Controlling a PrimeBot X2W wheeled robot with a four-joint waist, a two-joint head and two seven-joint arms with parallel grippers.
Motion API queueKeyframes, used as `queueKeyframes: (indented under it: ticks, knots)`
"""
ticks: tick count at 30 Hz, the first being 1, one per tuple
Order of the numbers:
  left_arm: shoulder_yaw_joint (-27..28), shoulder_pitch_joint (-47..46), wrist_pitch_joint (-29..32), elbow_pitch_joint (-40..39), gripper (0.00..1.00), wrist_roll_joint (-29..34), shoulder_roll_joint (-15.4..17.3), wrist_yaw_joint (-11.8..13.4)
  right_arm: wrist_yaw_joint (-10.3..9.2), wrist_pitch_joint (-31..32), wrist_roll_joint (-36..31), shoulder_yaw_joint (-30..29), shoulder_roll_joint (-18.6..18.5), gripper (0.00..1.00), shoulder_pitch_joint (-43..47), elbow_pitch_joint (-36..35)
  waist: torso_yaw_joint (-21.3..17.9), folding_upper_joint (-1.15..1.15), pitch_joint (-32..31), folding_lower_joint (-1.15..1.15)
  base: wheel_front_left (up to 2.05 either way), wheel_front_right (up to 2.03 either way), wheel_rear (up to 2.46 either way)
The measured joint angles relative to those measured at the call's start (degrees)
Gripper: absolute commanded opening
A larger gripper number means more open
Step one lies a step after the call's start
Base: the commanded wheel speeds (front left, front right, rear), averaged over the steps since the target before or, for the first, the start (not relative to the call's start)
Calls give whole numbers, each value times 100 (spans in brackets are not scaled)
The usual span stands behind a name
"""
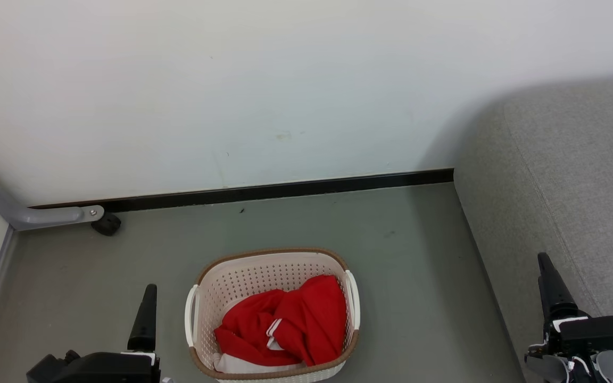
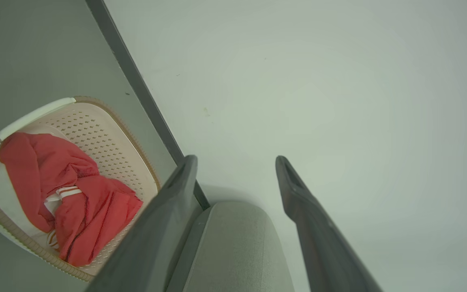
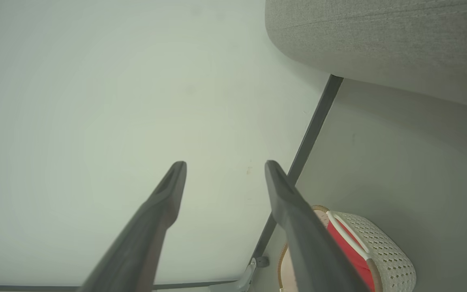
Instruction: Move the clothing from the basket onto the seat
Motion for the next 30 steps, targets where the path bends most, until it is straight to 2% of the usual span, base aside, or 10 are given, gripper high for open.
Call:
queueKeyframes:
  ticks: [12,23,30]
  knots:
    - [-357,-180,-315,151,100,738,155,-1,0,-269,-804,453,-289,100,-237,76,10,0,-10,0,0,0,0]
    - [-692,-396,-548,365,100,1744,396,7,1,-555,-1706,935,-570,100,-502,316,8,0,-17,0,0,0,0]
    - [-867,-538,-694,447,100,2384,492,102,-2,-734,-2393,1300,-788,100,-674,436,3,0,-20,0,0,0,0]
